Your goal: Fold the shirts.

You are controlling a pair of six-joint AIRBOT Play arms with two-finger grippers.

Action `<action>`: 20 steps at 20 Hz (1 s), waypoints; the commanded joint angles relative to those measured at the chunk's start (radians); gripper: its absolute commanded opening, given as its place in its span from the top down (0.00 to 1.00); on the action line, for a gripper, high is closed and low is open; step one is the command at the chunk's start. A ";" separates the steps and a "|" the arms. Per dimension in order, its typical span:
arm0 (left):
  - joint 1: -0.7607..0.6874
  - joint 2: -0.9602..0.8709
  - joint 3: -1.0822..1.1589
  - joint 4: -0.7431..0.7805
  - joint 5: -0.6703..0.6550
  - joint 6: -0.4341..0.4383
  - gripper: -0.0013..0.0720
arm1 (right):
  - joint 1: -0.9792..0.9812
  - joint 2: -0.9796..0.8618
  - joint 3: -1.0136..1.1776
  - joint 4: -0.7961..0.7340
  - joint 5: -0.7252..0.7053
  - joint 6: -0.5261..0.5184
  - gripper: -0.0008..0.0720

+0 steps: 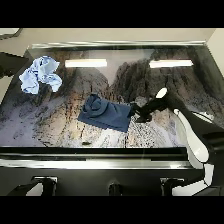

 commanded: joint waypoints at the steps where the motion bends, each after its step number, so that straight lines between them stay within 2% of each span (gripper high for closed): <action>1: -0.001 0.000 0.000 0.000 0.000 0.000 0.95 | 0.049 -0.038 -0.054 0.193 -0.137 -0.055 0.28; 2: -0.001 0.000 0.000 0.001 0.001 0.000 0.95 | 0.060 -0.040 -0.053 0.236 -0.135 -0.091 0.41; 3: -0.001 0.000 0.000 0.001 0.002 0.000 0.95 | 0.064 -0.038 -0.048 0.285 -0.114 -0.140 0.77; 4: -0.001 -0.002 0.000 0.001 0.006 0.000 0.95 | 0.061 -0.027 -0.033 0.327 -0.086 -0.171 0.93; 5: -0.001 -0.002 0.000 0.001 0.010 0.000 0.95 | 0.050 -0.008 -0.004 0.332 -0.065 -0.205 0.93; 7: -0.001 -0.002 0.000 0.001 0.009 0.000 0.95 | 0.006 0.049 0.100 0.273 -0.019 -0.206 0.93; 11: -0.001 -0.005 0.000 0.001 0.010 0.001 0.95 | -0.166 0.152 0.395 0.046 0.192 0.005 0.93; 15: -0.001 -0.009 0.000 0.001 0.011 0.001 0.95 | -0.405 0.196 0.646 -0.159 0.409 0.106 0.93; 20: -0.001 -0.009 0.000 0.001 0.024 0.001 0.95 | -0.716 0.203 0.725 -0.200 0.537 0.173 0.93</action>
